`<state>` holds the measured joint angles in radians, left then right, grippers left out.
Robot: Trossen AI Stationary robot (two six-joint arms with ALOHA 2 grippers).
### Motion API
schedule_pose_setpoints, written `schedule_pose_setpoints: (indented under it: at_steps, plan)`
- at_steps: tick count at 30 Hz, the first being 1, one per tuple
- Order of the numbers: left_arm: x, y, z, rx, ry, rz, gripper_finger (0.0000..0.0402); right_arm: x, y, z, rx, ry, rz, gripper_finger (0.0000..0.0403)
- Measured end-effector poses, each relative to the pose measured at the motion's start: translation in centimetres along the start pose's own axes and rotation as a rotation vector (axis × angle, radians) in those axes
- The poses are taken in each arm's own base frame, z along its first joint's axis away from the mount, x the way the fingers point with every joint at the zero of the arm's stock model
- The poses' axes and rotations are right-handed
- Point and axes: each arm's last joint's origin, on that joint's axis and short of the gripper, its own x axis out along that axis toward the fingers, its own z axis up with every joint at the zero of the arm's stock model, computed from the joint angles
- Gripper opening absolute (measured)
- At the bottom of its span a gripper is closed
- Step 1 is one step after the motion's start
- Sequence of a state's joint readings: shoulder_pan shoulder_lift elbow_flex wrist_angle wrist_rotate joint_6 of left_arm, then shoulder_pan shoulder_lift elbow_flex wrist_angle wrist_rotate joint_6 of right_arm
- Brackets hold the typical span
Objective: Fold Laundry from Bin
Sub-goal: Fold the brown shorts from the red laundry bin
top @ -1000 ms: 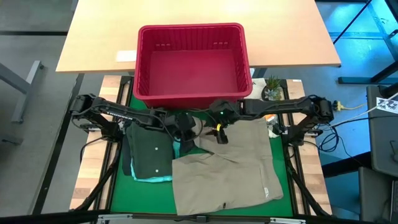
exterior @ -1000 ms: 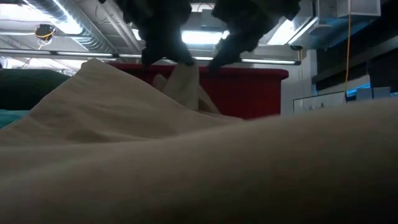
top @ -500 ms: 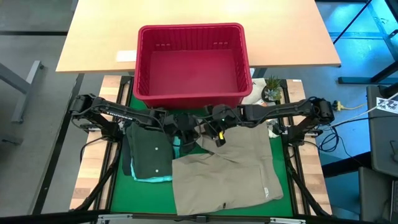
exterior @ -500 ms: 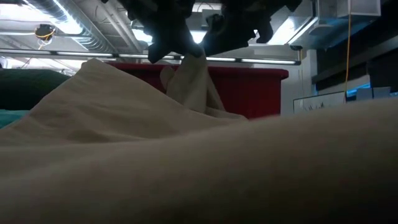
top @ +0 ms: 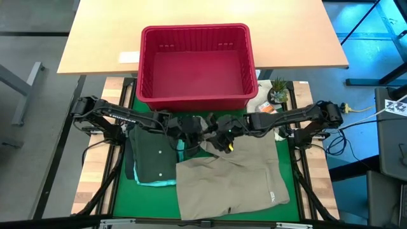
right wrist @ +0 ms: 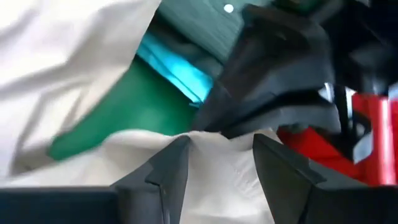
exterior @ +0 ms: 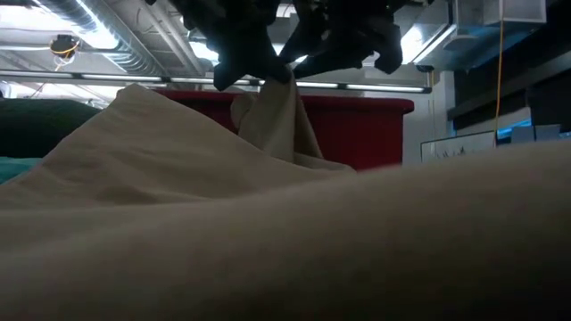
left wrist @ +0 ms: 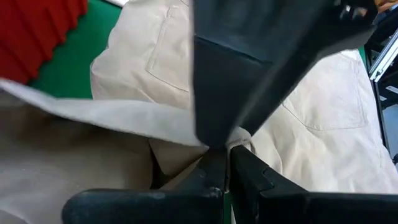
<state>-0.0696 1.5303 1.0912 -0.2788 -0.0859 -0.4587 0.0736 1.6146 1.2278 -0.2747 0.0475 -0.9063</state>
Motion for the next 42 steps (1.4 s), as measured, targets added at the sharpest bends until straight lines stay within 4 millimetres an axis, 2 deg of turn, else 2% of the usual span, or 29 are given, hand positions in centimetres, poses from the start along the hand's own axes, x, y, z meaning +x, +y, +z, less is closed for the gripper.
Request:
schedule_pose_setpoints:
  at_steps: [5,20,24,30,34,42]
  plan:
    - [0.0,0.0,0.0,0.000,-0.001,0.001,0.0004,0.0,0.4,0.4,-0.109,0.045,-0.026,0.0179]
    - [0.0,0.0,0.0,0.000,-0.001,-0.004,0.0004,1.3,1.2,-0.3,-0.115,0.100,0.028,0.0172]
    - [0.0,0.0,0.0,0.000,-0.002,-0.003,0.0004,1.3,1.1,-0.4,-0.116,0.131,0.005,0.0129]
    - [0.0,0.0,0.0,0.050,-0.006,0.006,0.0008,1.3,1.0,-0.5,-0.117,0.184,-0.035,0.0015]
    - [0.0,0.0,0.0,0.133,-0.005,0.006,0.0034,1.3,0.9,-0.6,-0.093,0.207,-0.058,0.0020]
    - [0.0,0.1,0.1,0.243,-0.024,0.061,0.0123,0.7,0.8,-0.8,-0.064,0.279,-0.095,0.0008]
